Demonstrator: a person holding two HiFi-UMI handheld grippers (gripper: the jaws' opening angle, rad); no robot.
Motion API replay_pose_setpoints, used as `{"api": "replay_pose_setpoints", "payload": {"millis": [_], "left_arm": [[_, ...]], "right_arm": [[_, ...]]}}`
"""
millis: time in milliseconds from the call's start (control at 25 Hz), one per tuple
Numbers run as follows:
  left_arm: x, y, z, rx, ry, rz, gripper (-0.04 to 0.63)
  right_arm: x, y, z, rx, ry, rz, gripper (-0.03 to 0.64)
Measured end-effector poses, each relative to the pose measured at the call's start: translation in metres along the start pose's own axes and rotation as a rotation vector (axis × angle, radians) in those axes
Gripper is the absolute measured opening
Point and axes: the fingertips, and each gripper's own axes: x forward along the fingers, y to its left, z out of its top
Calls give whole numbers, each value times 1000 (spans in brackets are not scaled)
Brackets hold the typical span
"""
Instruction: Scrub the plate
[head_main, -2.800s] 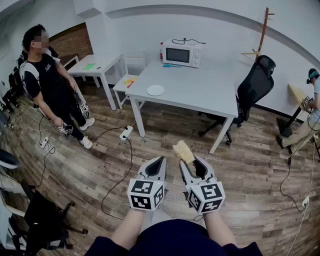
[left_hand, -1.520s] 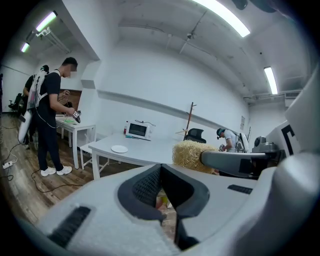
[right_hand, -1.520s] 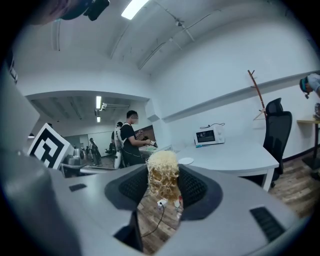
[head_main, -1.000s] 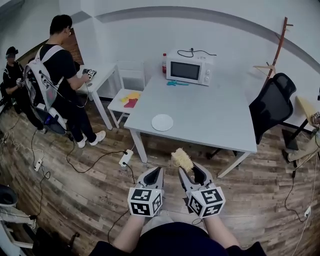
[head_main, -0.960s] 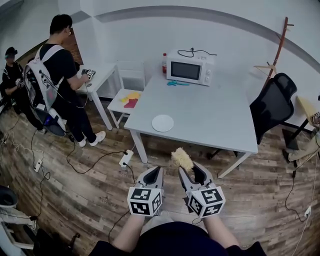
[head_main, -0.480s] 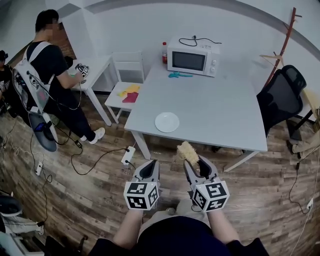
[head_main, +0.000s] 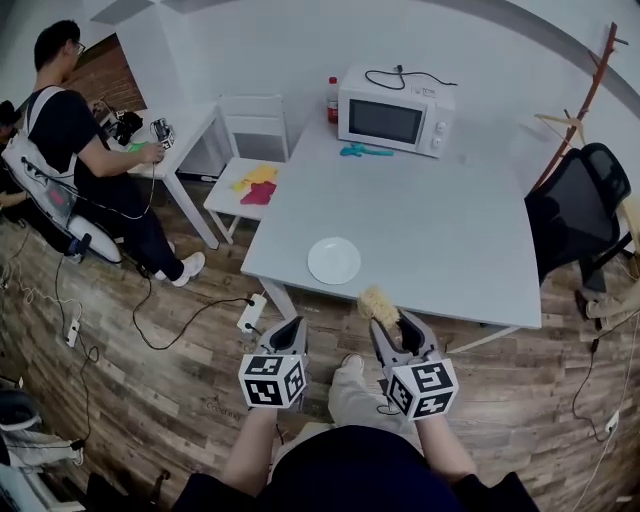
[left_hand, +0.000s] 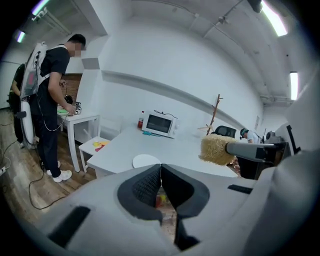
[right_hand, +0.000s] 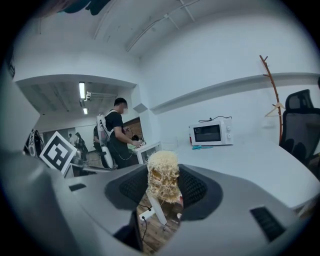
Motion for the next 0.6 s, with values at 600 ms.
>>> {"api": "replay_pose_setpoints", "payload": {"millis": [600], "left_arm": [[143, 62, 5, -76, 146, 12, 18]], "right_arm": [[130, -57, 21, -80, 97, 124, 179]]}}
